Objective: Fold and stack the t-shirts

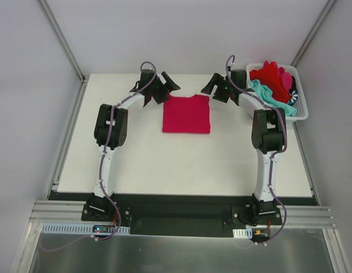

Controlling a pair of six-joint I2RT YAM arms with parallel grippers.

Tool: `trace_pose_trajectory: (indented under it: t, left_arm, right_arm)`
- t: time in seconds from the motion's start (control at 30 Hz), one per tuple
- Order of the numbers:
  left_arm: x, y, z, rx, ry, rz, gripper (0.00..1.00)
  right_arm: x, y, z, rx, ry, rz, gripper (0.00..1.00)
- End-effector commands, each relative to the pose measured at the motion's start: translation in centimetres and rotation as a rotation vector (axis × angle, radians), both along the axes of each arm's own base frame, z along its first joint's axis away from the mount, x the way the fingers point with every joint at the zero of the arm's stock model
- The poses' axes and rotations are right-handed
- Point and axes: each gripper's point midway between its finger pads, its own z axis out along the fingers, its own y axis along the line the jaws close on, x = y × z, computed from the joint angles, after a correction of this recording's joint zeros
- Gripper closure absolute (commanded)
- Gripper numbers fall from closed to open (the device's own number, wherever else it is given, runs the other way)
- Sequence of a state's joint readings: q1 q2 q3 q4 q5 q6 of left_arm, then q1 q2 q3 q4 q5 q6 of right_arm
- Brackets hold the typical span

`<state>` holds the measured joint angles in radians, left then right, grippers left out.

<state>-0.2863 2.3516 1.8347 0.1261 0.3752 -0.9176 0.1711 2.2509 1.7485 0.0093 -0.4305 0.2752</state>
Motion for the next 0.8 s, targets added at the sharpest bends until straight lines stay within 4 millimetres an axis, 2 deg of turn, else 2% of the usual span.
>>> trace_pose_trajectory:
  t: [0.0, 0.07, 0.1, 0.13, 0.17, 0.2, 0.23, 0.27, 0.3, 0.33, 0.37, 0.4, 0.43, 0.47, 0.5, 0.53, 0.57, 0.6, 0.63, 0.67, 0.7, 0.73, 0.77]
  left_arm:
    - [2.2, 0.8, 0.1, 0.006, -0.057, 0.039, 0.05]
    - [2.3, 1.5, 0.1, 0.018, -0.051, 0.033, 0.06]
    - [2.3, 1.7, 1.6, 0.018, -0.075, 0.029, 0.06]
    - [2.0, 2.0, 2.5, 0.039, -0.100, 0.009, 0.05]
    - [2.1, 2.6, 4.0, 0.053, -0.131, 0.005, 0.04]
    - [2.1, 2.9, 8.3, 0.055, -0.210, -0.001, 0.02]
    - [1.7, 2.9, 10.7, 0.075, -0.271, -0.044, 0.01]
    - [1.1, 3.3, 12.3, 0.096, -0.281, -0.061, 0.01]
    - [0.0, 3.5, 16.7, 0.107, -0.348, -0.075, 0.01]
    - [-0.9, 3.9, 18.2, 0.145, -0.385, -0.097, 0.01]
    - [-2.1, 4.3, 18.7, 0.166, -0.368, -0.106, 0.01]
    - [-4.0, 4.9, 20.9, 0.180, -0.387, -0.106, 0.01]
    - [-5.2, 5.4, 21.2, 0.221, -0.395, -0.117, 0.01]
    - [-6.6, 6.1, 20.6, 0.250, -0.348, -0.118, 0.01]
    - [-8.6, 6.6, 20.5, 0.271, -0.334, -0.132, 0.01]
    - [-10.0, 6.9, 19.8, 0.281, -0.303, -0.147, 0.01]
    - [-11.8, 7.3, 20.4, 0.285, -0.299, -0.154, 0.01]
    - [-13.7, 7.6, 16.9, 0.301, -0.200, -0.173, 0.01]
    - [-14.9, 7.6, 15.8, 0.304, -0.167, -0.184, 0.02]
    - [-16.3, 7.9, 15.8, 0.306, -0.158, -0.189, 0.06]
    - [-17.9, 8.0, 13.1, 0.318, -0.090, -0.206, 0.06]
    - [-18.8, 8.0, 12.2, 0.323, -0.072, -0.218, 0.07]
    - [-19.7, 8.1, 12.1, 0.324, -0.067, -0.218, 0.07]
  right_arm:
    - [1.5, -1.0, 2.8, -0.037, -0.102, 0.019, 0.09]
    - [0.9, -1.5, 3.4, -0.037, -0.083, 0.017, 0.09]
    - [0.6, -1.4, 4.4, -0.038, -0.101, 0.036, 0.09]
    - [0.3, -1.4, 6.8, -0.042, -0.146, 0.045, 0.09]
    - [-0.4, -1.5, 8.2, -0.049, -0.154, 0.055, 0.09]
    - [-0.7, -1.5, 10.7, -0.049, -0.189, 0.068, 0.08]
    - [-2.2, -1.7, 13.4, -0.073, -0.212, 0.092, 0.07]
    - [-3.0, -1.9, 15.1, -0.083, -0.226, 0.101, 0.07]
    - [-3.9, -2.2, 16.6, -0.096, -0.230, 0.094, 0.03]
    - [-5.4, -2.6, 17.4, -0.113, -0.199, 0.095, 0.01]
    - [-7.4, -2.9, 20.2, -0.116, -0.237, 0.097, 0.00]
    - [-8.8, -3.2, 21.2, -0.122, -0.240, 0.097, 0.03]
    - [-10.7, -3.7, 19.3, -0.134, -0.170, 0.093, 0.04]
    - [-13.0, -4.1, 21.8, -0.134, -0.218, 0.083, 0.04]
    - [-14.3, -4.5, 21.7, -0.142, -0.208, 0.072, 0.04]
    - [-16.3, -4.8, 18.5, -0.149, -0.123, 0.075, 0.04]
    - [-18.7, -5.0, 20.3, -0.131, -0.160, 0.070, 0.04]
    - [-20.2, -5.1, 19.3, -0.126, -0.135, 0.076, 0.04]
    - [-21.9, -5.2, 18.7, -0.123, -0.117, 0.086, 0.04]
    - [-24.0, -5.3, 15.8, -0.134, -0.057, 0.112, 0.04]
    - [-26.0, -5.6, 16.4, -0.141, -0.101, 0.125, 0.04]
    - [-27.1, -6.0, 15.4, -0.158, -0.099, 0.130, 0.04]
    - [-28.5, -7.0, 12.0, -0.204, -0.032, 0.102, 0.04]
